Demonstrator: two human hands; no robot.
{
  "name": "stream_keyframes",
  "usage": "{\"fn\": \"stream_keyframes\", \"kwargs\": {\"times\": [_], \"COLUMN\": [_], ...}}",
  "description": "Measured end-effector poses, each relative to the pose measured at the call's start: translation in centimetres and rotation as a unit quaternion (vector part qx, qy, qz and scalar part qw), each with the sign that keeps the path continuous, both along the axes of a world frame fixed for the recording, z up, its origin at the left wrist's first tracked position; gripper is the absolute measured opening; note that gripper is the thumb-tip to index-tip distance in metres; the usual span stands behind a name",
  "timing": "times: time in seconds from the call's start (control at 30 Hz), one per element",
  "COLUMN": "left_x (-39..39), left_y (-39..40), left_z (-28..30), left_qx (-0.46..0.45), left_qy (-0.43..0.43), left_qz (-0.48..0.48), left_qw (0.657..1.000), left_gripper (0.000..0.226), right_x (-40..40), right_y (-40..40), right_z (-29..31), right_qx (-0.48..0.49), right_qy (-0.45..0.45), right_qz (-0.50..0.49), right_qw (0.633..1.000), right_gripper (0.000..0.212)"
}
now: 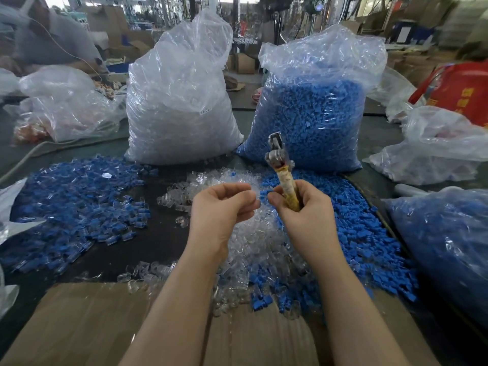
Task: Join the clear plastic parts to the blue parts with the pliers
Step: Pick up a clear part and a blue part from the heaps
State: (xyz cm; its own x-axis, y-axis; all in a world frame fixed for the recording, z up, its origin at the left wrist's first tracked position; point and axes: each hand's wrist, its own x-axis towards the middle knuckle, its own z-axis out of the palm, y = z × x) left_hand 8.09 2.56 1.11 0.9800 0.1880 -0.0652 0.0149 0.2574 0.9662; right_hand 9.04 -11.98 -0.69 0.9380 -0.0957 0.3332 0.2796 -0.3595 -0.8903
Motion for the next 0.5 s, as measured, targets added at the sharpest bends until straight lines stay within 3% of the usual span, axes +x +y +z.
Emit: {"fn": "stream_keyframes", "kwargs": {"times": [0.3, 0.5], "left_x": [-0.5, -0.5], "left_y": [-1.3, -1.7], "left_z": [0.8, 0.6], "left_qx": [0.043, 0.149], "left_qy": [-0.036, -0.091], "left_qz": [0.018, 0.054], "left_qw": [0.998, 0.983], "left_gripper": [0.008, 0.017], "right_x": [-0.6, -0.5], "right_y": [0.9, 1.2], "right_z": [0.0, -0.1], "right_qx": [-0.001, 0.010], "right_qy": [-0.048, -0.051], "right_qz": [-0.059, -0.070], "right_qw": [0.997, 0.996], "right_gripper": [0.016, 0.012]}}
